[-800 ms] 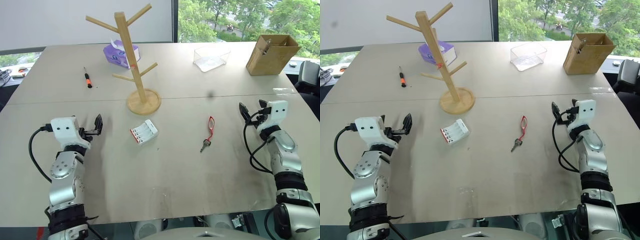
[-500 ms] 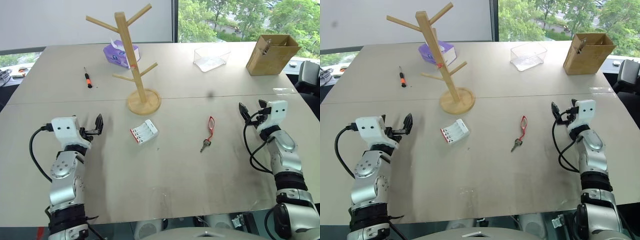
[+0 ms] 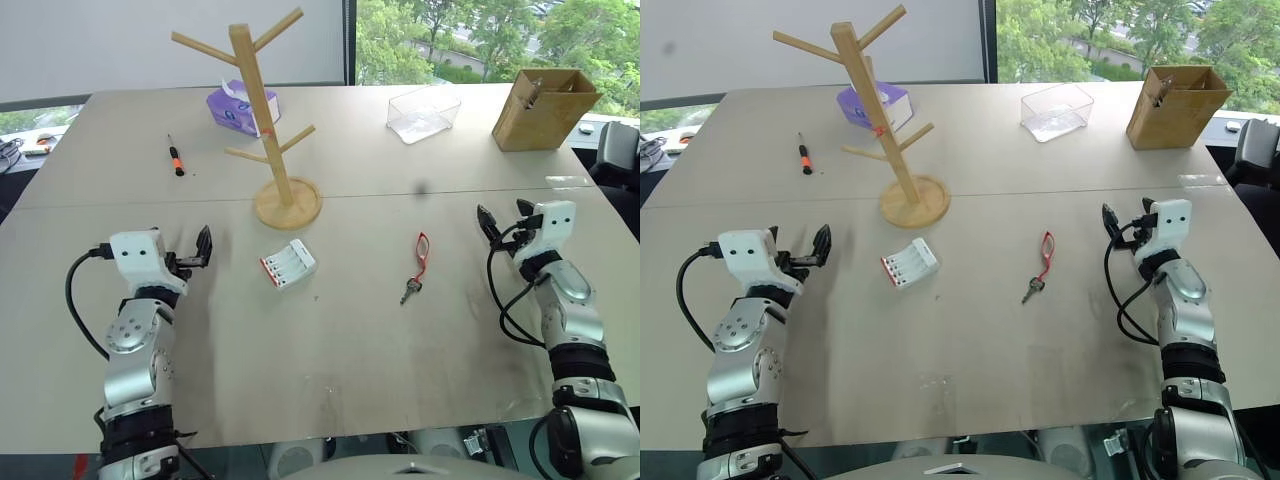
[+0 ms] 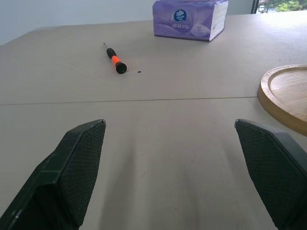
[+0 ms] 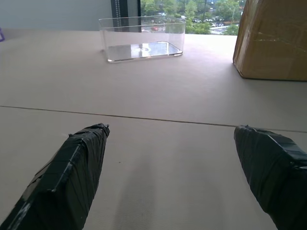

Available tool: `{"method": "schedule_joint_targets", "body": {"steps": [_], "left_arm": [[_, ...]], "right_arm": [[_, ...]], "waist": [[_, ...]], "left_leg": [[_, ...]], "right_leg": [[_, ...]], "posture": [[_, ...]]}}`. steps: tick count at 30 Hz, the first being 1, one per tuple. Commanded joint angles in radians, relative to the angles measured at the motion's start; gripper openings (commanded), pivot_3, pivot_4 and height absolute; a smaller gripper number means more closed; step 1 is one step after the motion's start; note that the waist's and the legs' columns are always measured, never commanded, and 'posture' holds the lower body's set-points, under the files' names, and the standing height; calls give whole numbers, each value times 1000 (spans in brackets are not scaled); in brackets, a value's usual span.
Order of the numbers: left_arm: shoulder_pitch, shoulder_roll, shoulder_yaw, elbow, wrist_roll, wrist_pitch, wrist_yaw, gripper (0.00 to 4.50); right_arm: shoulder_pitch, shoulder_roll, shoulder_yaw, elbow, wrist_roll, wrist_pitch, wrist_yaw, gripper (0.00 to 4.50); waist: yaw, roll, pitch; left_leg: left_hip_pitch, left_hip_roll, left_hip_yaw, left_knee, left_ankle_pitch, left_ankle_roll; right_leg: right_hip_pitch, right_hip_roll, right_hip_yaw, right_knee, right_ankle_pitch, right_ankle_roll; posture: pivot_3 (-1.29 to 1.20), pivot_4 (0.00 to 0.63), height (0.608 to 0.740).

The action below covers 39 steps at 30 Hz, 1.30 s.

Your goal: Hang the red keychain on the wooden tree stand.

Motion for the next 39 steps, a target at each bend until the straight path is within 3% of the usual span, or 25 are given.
{"method": "schedule_joint_targets", "body": {"steps": [1,3,7,13,22,28,33,39], "left_arm": [[-14,10,7,-32,1,-10,6,4446],[-19,11,4,-29,1,-8,3,4446],[-38,18,-16,-16,-1,-4,-21,4446],[-48,17,-33,-26,-25,-9,-78,4446],[24,71,-153,-176,-72,44,-277,4446],[93,230,-201,-335,-198,196,-500,4446],[98,365,-232,-333,-189,210,-657,4446],[16,429,-272,-204,-153,202,-752,4446]], "right_arm": [[54,-42,28,-104,80,-31,228,4500],[108,-71,56,-188,147,0,384,4500],[317,-263,169,-412,245,88,797,4500],[376,-297,193,-349,220,-142,1023,4500],[309,-272,197,-241,209,-222,1025,4500],[262,-265,200,-157,186,-270,1027,4500],[247,-266,199,-125,178,-291,1023,4500],[250,-261,194,-129,175,-304,1001,4500]], "waist": [[3,0,0],[3,0,0],[8,0,0],[3,-1,-1],[7,-1,-1],[6,-1,-1],[6,-1,0],[7,0,0]], "left_leg": [[0,0,0,0,0,0],[0,0,0,0,0,0],[0,0,-1,0,-2,4],[2,0,-2,1,-3,5],[1,0,-2,1,0,1],[2,0,-1,1,0,1],[2,0,-2,1,-1,2],[1,0,-2,1,-1,2]], "right_leg": [[0,0,0,0,0,0],[0,0,0,0,0,0],[1,-1,-1,-1,0,0],[2,0,-2,-1,0,0],[2,0,-1,-1,0,0],[2,0,-1,-1,0,0],[2,1,-1,-1,-1,0],[2,1,-1,-1,0,0]], "posture": [[0,150,740],[0,150,740],[0,150,740],[0,150,740],[0,150,740],[0,150,740],[0,150,740],[0,150,740]]}}
